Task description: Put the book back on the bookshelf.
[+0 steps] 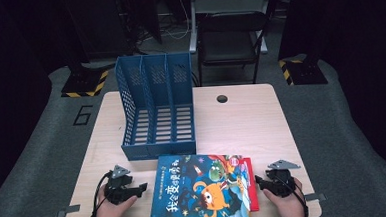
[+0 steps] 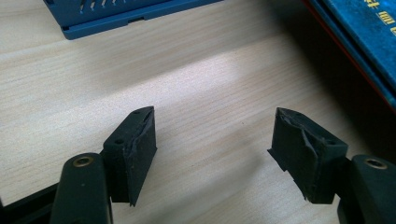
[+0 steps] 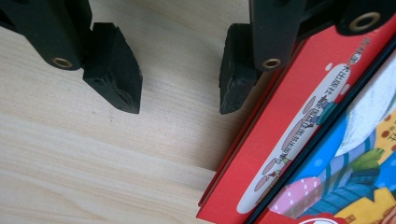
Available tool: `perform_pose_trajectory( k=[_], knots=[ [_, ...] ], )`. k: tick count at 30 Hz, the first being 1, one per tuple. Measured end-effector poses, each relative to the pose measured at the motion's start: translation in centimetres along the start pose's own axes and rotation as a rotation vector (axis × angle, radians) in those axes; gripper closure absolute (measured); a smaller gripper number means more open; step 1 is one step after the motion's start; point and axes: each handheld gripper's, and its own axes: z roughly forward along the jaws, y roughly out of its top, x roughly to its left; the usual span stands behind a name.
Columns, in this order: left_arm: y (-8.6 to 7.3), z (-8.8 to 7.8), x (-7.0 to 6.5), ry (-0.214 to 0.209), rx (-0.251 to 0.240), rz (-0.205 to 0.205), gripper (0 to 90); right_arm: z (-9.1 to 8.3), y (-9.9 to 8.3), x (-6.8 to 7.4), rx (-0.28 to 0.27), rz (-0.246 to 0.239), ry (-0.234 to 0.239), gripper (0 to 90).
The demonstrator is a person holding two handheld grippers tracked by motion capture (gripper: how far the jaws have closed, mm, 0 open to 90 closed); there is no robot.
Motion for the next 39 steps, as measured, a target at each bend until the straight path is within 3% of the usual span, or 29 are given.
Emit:
perform_pose_trajectory(
  k=[5, 10, 11, 12, 13, 17, 20, 22, 28, 32, 36, 39],
  knots=[
    [-0.1, 0.1, 0.0, -0.011, -0.018, -0.029, 29.7, -0.6, 0.3, 0.0, -0.015, 0.013, 0.006, 48.9],
    [0.0, 0.1, 0.1, -0.013, -0.016, -0.018, 28.0, -0.9, 0.4, 0.0, -0.029, 0.012, 0.014, 49.0],
    [0.0, 0.1, 0.1, -0.014, -0.016, -0.025, 28.0, -1.0, 0.4, 0.1, -0.028, 0.020, 0.007, 49.0],
    [0.0, 0.2, -0.1, -0.025, -0.027, -0.065, 28.1, -1.2, 0.4, 0.2, -0.035, 0.020, 0.003, 49.6],
    [0.0, 0.2, -0.1, -0.025, -0.027, -0.065, 28.1, -1.4, 0.4, 0.2, -0.045, 0.026, -0.001, 50.3],
    [0.2, 0.2, -0.1, -0.042, -0.016, -0.078, 29.5, -2.3, 0.5, 0.3, -0.088, 0.051, -0.001, 52.5],
    [0.3, -0.1, -0.4, -0.072, 0.029, -0.072, 32.9, -2.6, 0.6, 0.5, -0.102, 0.037, 0.003, 52.9],
    [0.4, -0.3, -0.8, -0.073, 0.026, -0.071, 33.4, -2.9, 0.7, 0.9, -0.104, 0.031, 0.009, 53.3],
    [0.4, -1.6, -2.0, -0.128, -0.016, -0.118, 33.7, -3.6, 0.7, 2.2, -0.138, 0.015, 0.066, 55.1],
    [0.5, -2.1, -2.9, -0.152, -0.024, -0.102, 33.7, -3.9, 0.7, 3.2, -0.128, -0.006, 0.113, 56.0],
    [0.5, -2.3, -3.2, -0.131, -0.032, -0.098, 34.5, -3.9, 0.7, 4.0, -0.112, -0.019, 0.142, 55.7],
    [0.6, -2.5, -3.1, -0.126, -0.035, -0.120, 33.4, -3.7, 0.8, 4.6, -0.097, -0.046, 0.161, 55.0]
  ],
)
